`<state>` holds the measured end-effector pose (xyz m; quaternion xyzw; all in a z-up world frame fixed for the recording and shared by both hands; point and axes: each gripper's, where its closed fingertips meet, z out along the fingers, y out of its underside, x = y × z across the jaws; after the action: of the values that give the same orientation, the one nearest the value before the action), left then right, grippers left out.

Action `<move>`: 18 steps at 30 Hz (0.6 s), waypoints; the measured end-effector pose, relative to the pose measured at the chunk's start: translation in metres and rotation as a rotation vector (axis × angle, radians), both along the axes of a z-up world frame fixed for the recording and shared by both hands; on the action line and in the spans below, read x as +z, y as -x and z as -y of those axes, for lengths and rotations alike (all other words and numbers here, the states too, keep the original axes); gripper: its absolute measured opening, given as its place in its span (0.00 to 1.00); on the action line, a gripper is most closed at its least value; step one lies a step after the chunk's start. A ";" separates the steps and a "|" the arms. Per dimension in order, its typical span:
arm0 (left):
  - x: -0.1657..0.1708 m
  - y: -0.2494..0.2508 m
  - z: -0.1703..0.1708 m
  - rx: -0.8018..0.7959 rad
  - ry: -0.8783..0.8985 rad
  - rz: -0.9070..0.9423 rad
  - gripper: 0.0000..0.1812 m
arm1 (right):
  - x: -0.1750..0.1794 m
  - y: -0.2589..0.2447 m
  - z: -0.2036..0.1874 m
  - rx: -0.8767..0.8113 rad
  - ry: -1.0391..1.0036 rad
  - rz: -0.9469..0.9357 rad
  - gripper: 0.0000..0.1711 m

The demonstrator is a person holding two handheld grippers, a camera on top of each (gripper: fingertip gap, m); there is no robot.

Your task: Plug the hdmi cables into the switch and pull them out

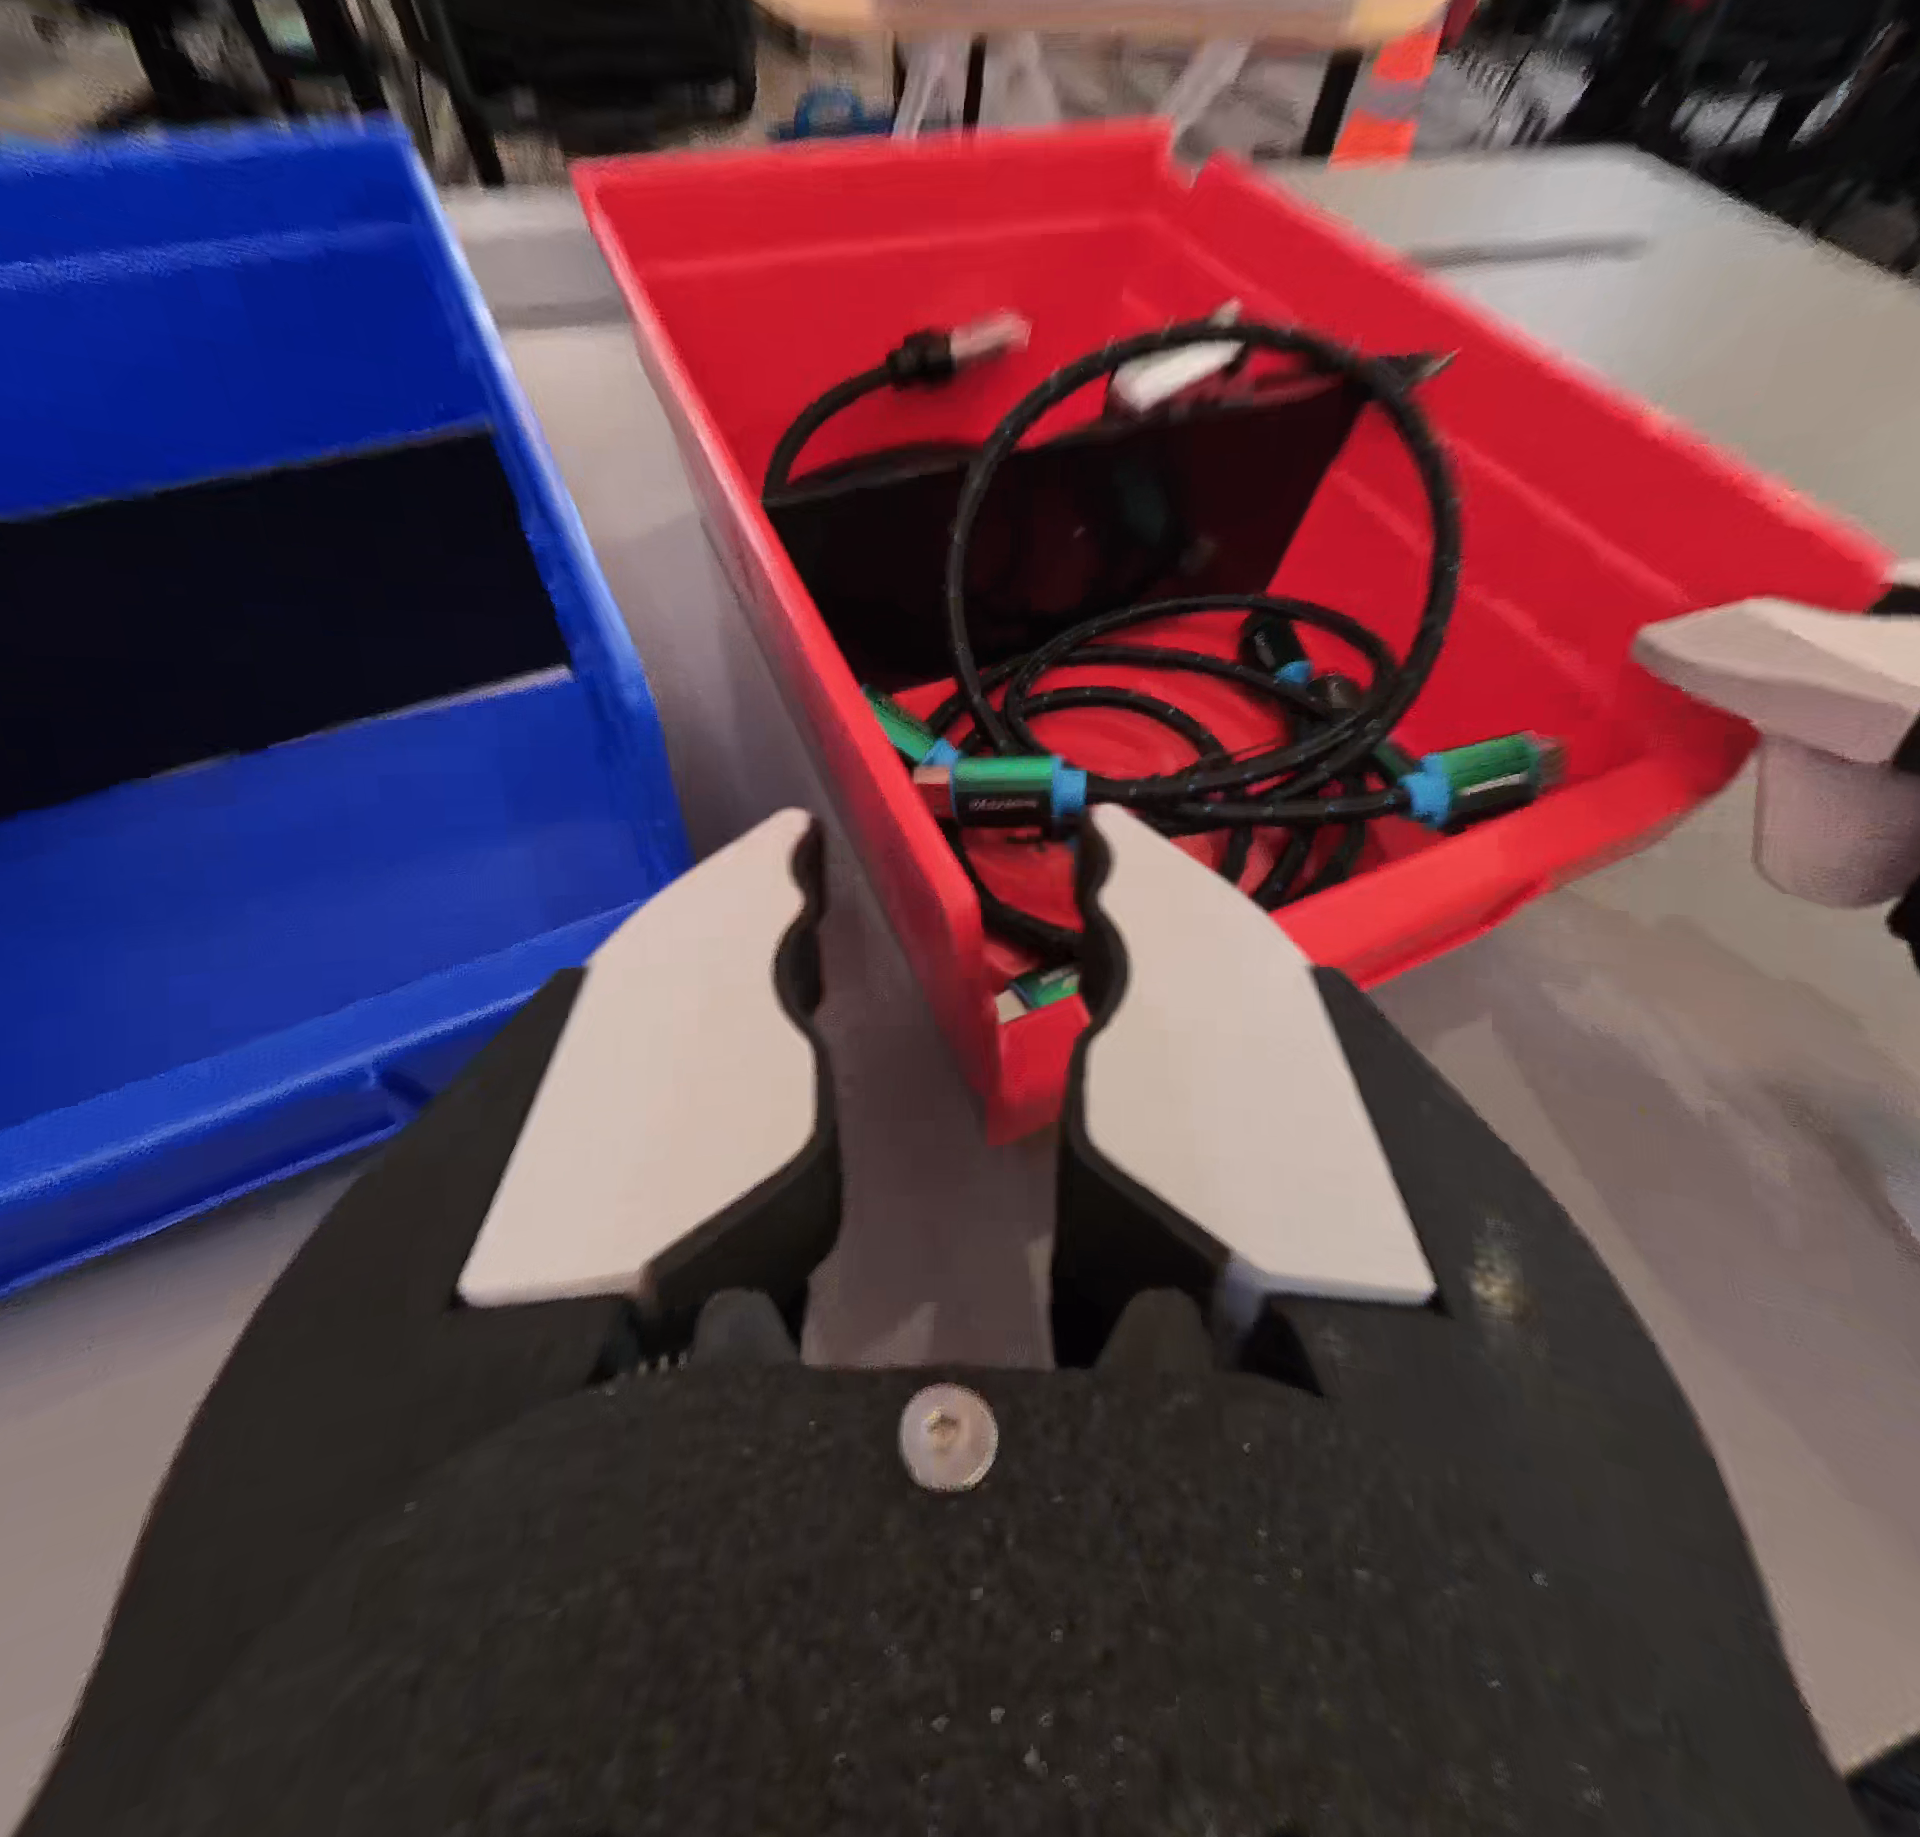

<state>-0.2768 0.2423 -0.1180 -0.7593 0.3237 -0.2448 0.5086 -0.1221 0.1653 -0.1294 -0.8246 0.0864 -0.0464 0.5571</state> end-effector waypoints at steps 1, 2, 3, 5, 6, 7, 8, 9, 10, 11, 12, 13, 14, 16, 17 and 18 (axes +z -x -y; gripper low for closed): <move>0.012 0.006 0.006 0.000 -0.060 0.033 0.31 | 0.007 0.002 0.010 0.030 -0.027 0.029 0.16; 0.023 0.016 0.013 0.012 -0.123 0.045 0.33 | 0.014 0.006 0.021 0.070 -0.059 0.052 0.19; 0.032 0.030 0.019 0.043 -0.173 0.050 0.32 | 0.021 0.011 0.033 0.111 -0.091 0.066 0.19; 0.049 0.061 0.027 0.109 -0.225 0.101 0.32 | 0.026 0.030 0.053 0.210 -0.139 0.069 0.18; 0.053 0.080 0.026 0.154 -0.233 0.121 0.34 | 0.026 0.041 0.061 0.261 -0.153 0.073 0.18; 0.055 0.102 0.022 0.208 -0.235 0.134 0.35 | 0.023 0.052 0.068 0.294 -0.156 0.087 0.18; 0.055 0.124 0.015 0.264 -0.225 0.142 0.36 | 0.020 0.061 0.075 0.326 -0.154 0.106 0.18; 0.052 0.145 0.006 0.314 -0.200 0.149 0.37 | 0.017 0.072 0.080 0.356 -0.152 0.122 0.18; 0.046 0.163 -0.005 0.347 -0.163 0.154 0.37 | 0.016 0.083 0.082 0.386 -0.158 0.135 0.18; 0.037 0.180 -0.018 0.384 -0.127 0.141 0.38 | 0.018 0.095 0.084 0.418 -0.164 0.146 0.18; 0.024 0.198 -0.032 0.438 -0.097 0.105 0.37 | 0.019 0.106 0.086 0.451 -0.167 0.158 0.18; 0.012 0.212 -0.044 0.482 -0.071 0.067 0.37 | 0.021 0.115 0.087 0.474 -0.168 0.178 0.17; 0.001 0.222 -0.055 0.505 -0.039 0.046 0.36 | 0.022 0.121 0.087 0.486 -0.169 0.199 0.16; -0.011 0.230 -0.072 0.526 0.008 0.057 0.33 | 0.020 0.127 0.087 0.493 -0.167 0.228 0.14; -0.014 0.231 -0.081 0.528 0.015 0.067 0.31 | 0.017 0.129 0.087 0.497 -0.156 0.227 0.13; -0.017 0.231 -0.090 0.530 0.022 0.060 0.30 | 0.012 0.130 0.087 0.502 -0.143 0.216 0.13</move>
<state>-0.5080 0.3323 -0.1349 -0.8156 0.0958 -0.1289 0.5559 -0.2518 0.0787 -0.1172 -0.7691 -0.1773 0.0116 0.6139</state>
